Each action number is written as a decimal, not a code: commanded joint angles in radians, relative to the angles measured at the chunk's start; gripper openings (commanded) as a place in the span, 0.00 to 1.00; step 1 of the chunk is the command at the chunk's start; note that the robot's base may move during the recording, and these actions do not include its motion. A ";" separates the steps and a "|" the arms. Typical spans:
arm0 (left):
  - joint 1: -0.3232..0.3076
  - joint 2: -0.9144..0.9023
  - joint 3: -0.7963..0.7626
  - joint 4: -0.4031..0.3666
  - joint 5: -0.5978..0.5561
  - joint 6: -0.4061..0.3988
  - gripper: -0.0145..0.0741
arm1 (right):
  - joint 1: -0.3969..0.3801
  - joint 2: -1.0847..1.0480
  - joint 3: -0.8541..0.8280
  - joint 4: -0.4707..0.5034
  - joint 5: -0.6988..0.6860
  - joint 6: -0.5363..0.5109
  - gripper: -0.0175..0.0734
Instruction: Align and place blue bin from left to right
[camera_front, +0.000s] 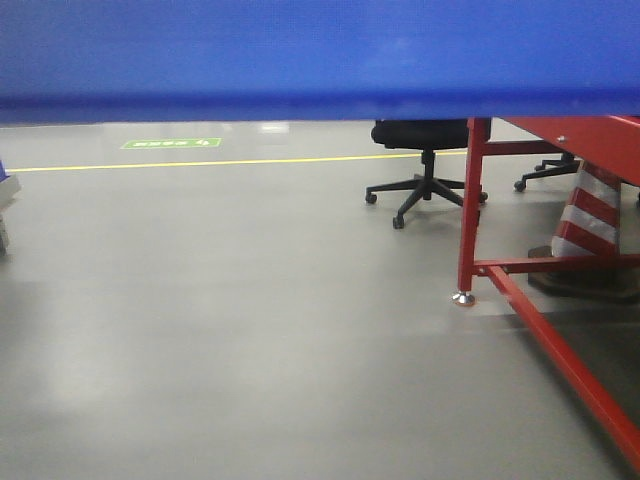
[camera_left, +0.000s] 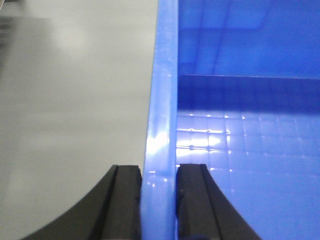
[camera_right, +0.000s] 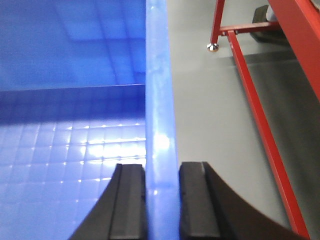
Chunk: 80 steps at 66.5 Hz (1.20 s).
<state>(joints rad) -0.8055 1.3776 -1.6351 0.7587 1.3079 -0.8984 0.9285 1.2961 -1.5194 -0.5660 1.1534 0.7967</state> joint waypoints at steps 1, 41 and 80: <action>-0.015 -0.006 -0.012 0.015 -0.099 -0.021 0.04 | 0.013 -0.013 -0.013 0.003 -0.115 0.006 0.11; -0.015 -0.006 -0.012 0.030 -0.102 -0.021 0.04 | 0.013 -0.013 -0.013 0.003 -0.120 0.006 0.11; -0.015 0.000 -0.012 0.035 -0.103 -0.021 0.04 | 0.013 -0.013 -0.013 0.003 -0.135 0.006 0.11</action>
<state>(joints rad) -0.8055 1.3794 -1.6351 0.7727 1.3019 -0.8984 0.9285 1.2961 -1.5194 -0.5679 1.1419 0.7967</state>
